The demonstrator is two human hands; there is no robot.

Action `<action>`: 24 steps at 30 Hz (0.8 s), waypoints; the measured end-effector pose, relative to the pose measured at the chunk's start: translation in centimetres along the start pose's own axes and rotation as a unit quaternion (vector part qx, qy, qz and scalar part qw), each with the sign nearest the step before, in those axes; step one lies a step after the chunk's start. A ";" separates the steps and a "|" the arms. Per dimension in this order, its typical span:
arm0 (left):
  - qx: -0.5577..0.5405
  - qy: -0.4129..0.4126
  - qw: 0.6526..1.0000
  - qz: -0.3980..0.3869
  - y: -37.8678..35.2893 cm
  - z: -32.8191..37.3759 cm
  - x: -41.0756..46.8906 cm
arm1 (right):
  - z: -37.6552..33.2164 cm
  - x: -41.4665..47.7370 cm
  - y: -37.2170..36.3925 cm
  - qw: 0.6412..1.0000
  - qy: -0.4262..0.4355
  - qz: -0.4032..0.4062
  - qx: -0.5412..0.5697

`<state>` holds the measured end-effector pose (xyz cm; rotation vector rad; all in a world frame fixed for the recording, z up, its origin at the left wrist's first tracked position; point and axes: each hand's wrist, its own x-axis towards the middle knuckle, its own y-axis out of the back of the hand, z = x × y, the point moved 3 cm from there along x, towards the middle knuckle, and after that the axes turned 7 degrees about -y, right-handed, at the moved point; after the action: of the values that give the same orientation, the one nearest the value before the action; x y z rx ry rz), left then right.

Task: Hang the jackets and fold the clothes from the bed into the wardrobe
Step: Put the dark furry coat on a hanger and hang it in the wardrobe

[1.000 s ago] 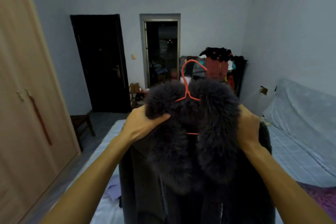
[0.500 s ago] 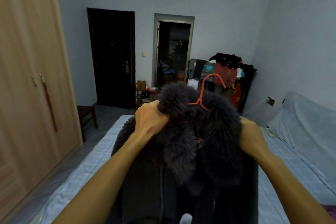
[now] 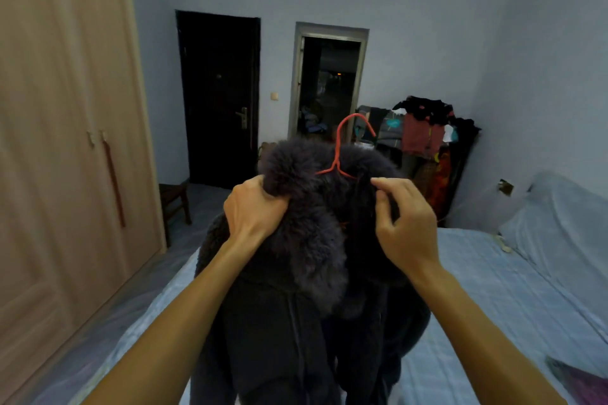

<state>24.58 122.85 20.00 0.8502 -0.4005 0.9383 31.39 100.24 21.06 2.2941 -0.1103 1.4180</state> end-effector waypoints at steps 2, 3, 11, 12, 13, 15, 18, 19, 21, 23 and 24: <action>0.003 0.016 1.000 0.019 1.7 -0.2 -0.6 | -2.0 -0.7 -1.4 0.999 0.021 -0.023 0.017; 0.007 0.020 0.999 0.033 2.6 -0.3 -0.9 | -2.8 -1.0 -2.0 0.999 0.026 -0.034 0.030; 0.112 0.018 0.980 0.162 12.6 1.4 -4.7 | -9.2 -3.7 -3.3 0.979 0.077 -0.105 0.159; 0.131 0.014 0.975 0.176 13.9 1.6 -5.3 | -10.1 -4.0 -3.3 0.974 0.082 -0.112 0.177; 0.150 0.014 0.970 0.189 15.2 1.6 -6.0 | -11.0 -4.3 -3.2 0.970 0.084 -0.118 0.197; 0.187 0.013 0.959 0.212 17.8 1.9 -7.6 | -13.0 -5.1 -3.2 0.958 0.082 -0.133 0.239; 0.246 0.021 0.940 0.235 21.7 1.9 -10.1 | -16.3 -6.5 -3.4 0.940 0.086 -0.155 0.291; 0.267 0.028 0.933 0.240 22.9 1.8 -11.1 | -17.5 -6.9 -3.5 0.934 0.088 -0.162 0.307; 0.302 0.036 0.918 0.252 25.4 1.4 -13.2 | -20.0 -8.0 -3.8 0.918 0.097 -0.177 0.340; 0.328 0.052 0.905 0.266 27.9 0.9 -15.4 | -22.7 -9.2 -4.0 0.902 0.108 -0.193 0.370; 0.337 0.061 0.899 0.271 29.2 0.7 -16.5 | -24.2 -9.9 -4.1 0.895 0.115 -0.203 0.381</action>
<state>-8.78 122.48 23.38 1.3332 -0.1944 1.6969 7.81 112.17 20.29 2.4518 1.1172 1.6589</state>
